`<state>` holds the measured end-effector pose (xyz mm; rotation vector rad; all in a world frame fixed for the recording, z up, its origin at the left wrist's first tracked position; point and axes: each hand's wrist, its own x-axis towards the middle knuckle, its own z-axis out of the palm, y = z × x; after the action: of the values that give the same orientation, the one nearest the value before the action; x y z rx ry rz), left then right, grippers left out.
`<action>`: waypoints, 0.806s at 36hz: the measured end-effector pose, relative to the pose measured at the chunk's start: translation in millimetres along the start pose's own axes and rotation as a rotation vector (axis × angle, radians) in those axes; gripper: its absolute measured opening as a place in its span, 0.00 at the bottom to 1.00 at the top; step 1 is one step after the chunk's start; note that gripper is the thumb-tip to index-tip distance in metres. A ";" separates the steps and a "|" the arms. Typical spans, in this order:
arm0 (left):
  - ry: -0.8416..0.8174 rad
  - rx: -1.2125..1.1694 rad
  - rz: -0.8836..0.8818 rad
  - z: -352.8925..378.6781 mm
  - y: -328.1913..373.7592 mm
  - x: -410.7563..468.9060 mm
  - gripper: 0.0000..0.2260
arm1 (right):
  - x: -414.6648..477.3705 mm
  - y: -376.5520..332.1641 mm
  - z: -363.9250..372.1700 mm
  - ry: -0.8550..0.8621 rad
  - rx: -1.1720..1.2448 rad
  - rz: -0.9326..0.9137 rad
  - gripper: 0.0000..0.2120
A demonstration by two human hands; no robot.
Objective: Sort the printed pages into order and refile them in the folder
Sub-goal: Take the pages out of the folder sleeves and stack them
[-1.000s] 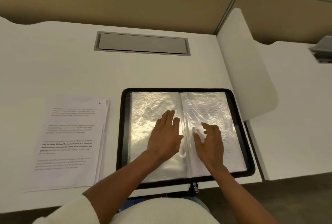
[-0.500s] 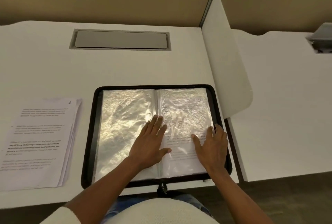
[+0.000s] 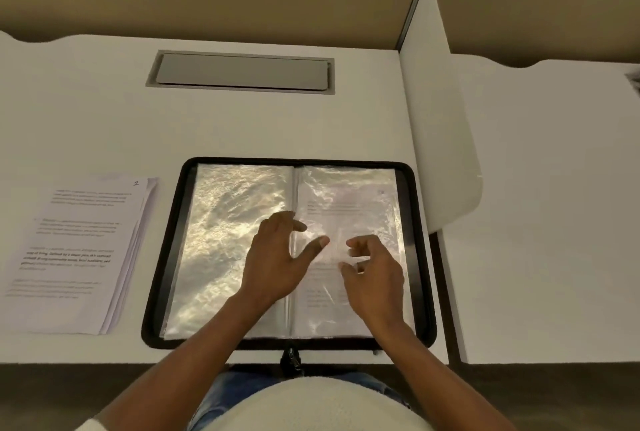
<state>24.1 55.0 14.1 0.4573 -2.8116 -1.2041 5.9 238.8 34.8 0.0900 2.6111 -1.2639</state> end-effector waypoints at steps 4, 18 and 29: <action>0.052 -0.162 -0.225 -21.7 40.6 8.0 0.27 | -11.6 -22.9 3.8 -0.117 0.023 -0.087 0.23; -0.046 0.183 -0.321 -94.4 70.7 25.9 0.27 | -35.3 -61.0 31.5 -0.509 0.187 -0.624 0.32; 0.122 0.318 -0.544 -127.0 -22.0 43.0 0.07 | -27.4 -60.1 24.8 -0.593 0.317 -0.701 0.36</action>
<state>8.8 -60.6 83.7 1.3319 -2.8627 -0.7296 27.5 183.3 72.6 -1.0532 1.9477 -1.5786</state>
